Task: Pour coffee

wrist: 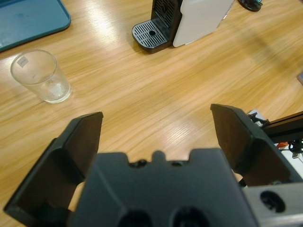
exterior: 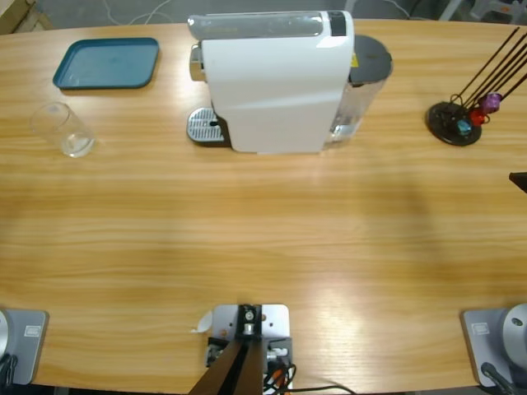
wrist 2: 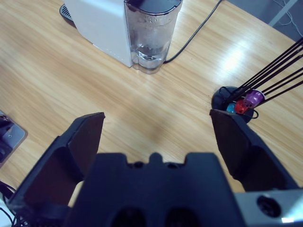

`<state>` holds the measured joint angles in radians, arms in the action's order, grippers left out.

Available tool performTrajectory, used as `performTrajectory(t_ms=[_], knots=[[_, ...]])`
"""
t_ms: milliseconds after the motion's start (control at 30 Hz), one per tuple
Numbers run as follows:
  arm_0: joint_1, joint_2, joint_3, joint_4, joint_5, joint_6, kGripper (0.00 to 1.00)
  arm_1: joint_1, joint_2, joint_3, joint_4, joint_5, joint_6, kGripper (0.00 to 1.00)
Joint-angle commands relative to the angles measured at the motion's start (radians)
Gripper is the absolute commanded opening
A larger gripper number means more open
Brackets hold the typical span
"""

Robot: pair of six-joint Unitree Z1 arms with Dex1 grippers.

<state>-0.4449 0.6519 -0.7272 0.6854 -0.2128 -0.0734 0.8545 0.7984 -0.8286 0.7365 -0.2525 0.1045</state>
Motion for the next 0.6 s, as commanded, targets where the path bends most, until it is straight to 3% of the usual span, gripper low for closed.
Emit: performTrajectory(t_ms=[33, 333, 433, 600], knots=[[-0.008, 0.006, 0.028, -0.012, 0.013, 0.001, 1.0, 0.009, -0.015, 0.025, -0.002, 0.006, -0.009, 1.0], [-0.008, 0.001, 0.034, -0.027, 0.046, -0.025, 1.0, 0.009, -0.022, 0.027, -0.002, 0.005, -0.009, 1.0], [-0.008, -0.017, 0.044, -0.21, 0.047, -0.118, 0.978, 0.009, -0.023, 0.027, -0.003, 0.004, -0.009, 1.0], [-0.008, 0.298, -0.148, -0.246, -0.066, -0.276, 0.977, 0.009, -0.005, 0.024, -0.003, 0.001, -0.009, 1.0]])
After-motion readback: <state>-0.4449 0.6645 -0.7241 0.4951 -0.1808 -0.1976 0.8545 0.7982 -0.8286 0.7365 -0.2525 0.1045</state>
